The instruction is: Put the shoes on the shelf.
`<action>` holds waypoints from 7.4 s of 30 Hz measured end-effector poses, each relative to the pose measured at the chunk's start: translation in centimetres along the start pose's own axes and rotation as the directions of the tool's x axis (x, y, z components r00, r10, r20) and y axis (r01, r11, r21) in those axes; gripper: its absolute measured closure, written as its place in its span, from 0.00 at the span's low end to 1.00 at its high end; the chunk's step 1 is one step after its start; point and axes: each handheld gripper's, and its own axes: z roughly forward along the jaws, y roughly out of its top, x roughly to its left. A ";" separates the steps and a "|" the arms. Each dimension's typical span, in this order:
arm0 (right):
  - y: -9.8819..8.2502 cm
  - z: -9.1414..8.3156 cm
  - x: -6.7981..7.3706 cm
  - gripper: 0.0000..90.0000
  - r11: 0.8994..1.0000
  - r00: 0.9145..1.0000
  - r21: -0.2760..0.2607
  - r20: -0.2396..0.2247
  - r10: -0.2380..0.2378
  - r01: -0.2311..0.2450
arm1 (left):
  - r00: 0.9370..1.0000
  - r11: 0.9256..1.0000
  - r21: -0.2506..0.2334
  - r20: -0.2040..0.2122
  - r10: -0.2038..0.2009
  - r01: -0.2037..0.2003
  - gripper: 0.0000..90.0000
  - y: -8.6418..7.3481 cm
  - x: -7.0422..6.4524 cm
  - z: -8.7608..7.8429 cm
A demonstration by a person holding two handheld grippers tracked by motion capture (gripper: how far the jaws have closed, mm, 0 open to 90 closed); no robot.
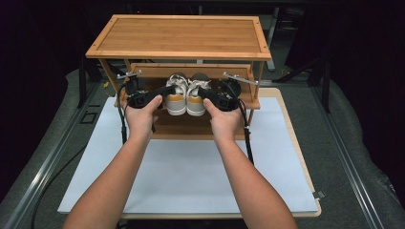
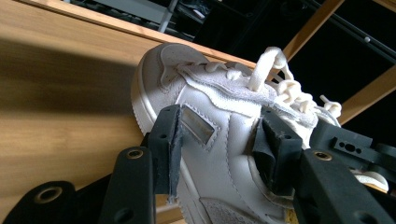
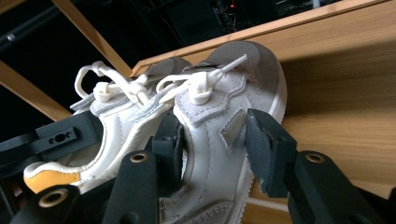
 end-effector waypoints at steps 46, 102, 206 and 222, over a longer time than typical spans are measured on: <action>1.8 0.7 -0.3 0.58 0.995 0.998 0.085 0.049 -0.051 0.047 | 0.998 0.998 0.058 -0.051 0.021 -0.018 0.52 1.5 0.1 0.4; 1.1 -3.4 -1.9 0.80 0.995 0.996 0.035 0.010 -0.094 0.094 | 0.995 0.995 0.030 -0.014 0.096 -0.096 0.74 0.8 1.6 -3.4; 1.7 0.4 -3.1 0.99 0.991 0.992 0.056 0.045 -0.121 0.118 | 0.995 0.996 0.022 0.049 0.090 -0.092 1.00 -0.3 1.7 0.9; -3.9 -5.7 -4.6 0.97 0.984 0.985 0.056 -0.040 -0.167 0.169 | 0.974 0.980 0.061 0.141 0.179 -0.189 0.99 -5.1 2.5 -4.9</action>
